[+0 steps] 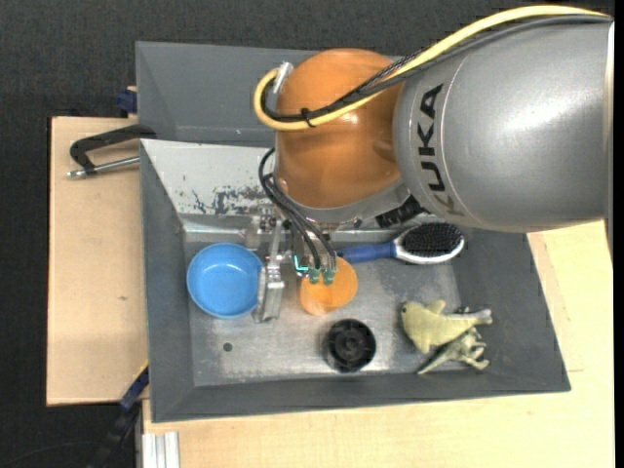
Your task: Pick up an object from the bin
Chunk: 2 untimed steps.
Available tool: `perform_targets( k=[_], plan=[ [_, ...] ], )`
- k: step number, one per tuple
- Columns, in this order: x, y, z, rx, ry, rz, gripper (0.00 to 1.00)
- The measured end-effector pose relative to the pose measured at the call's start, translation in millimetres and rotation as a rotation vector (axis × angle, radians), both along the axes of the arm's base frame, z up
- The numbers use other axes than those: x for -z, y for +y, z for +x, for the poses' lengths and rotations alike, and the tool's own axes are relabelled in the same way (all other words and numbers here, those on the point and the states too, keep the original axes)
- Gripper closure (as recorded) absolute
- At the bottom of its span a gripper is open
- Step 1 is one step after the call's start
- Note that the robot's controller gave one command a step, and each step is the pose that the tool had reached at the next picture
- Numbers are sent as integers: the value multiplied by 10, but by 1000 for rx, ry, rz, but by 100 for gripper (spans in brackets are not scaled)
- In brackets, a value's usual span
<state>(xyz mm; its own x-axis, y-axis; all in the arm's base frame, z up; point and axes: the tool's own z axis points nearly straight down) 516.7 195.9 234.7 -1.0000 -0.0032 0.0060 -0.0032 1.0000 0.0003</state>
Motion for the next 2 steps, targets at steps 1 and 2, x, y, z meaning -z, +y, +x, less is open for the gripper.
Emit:
perform_targets(
  k=[1,2],
  plan=[
    [1420,32,7,197,1,-2,0],
    [1377,35,26,197,-6,1,100]
  ],
)
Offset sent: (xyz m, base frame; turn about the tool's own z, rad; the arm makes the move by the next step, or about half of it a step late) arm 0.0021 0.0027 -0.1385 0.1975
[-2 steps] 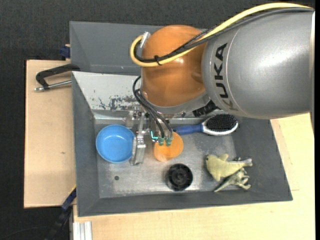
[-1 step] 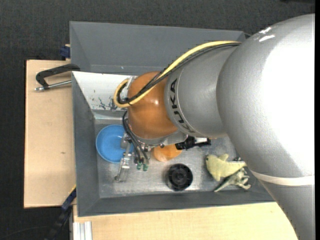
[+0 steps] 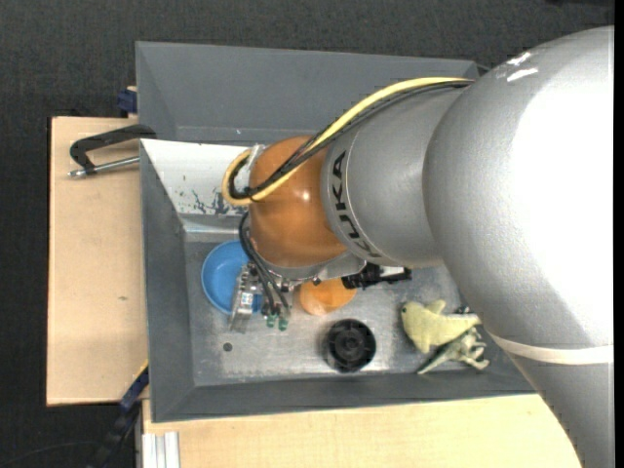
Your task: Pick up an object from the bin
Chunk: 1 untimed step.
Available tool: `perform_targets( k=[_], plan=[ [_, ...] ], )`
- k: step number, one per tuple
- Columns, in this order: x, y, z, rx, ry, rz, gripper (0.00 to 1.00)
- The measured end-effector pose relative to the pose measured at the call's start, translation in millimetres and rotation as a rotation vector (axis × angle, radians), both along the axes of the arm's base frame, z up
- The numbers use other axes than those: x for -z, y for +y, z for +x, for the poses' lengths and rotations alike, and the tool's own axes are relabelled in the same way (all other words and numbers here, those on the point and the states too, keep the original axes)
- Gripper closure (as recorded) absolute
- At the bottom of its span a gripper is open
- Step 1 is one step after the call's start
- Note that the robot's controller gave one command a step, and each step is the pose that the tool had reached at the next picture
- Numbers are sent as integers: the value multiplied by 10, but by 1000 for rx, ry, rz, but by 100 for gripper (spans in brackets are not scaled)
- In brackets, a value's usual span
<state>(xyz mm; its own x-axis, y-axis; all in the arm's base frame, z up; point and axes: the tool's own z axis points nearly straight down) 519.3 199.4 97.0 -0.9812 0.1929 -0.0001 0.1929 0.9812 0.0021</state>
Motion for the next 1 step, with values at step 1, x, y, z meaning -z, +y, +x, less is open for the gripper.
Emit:
perform_targets(
  k=[1],
  plan=[
    [-1569,31,-137,-111,-11,2,100]
  ],
)
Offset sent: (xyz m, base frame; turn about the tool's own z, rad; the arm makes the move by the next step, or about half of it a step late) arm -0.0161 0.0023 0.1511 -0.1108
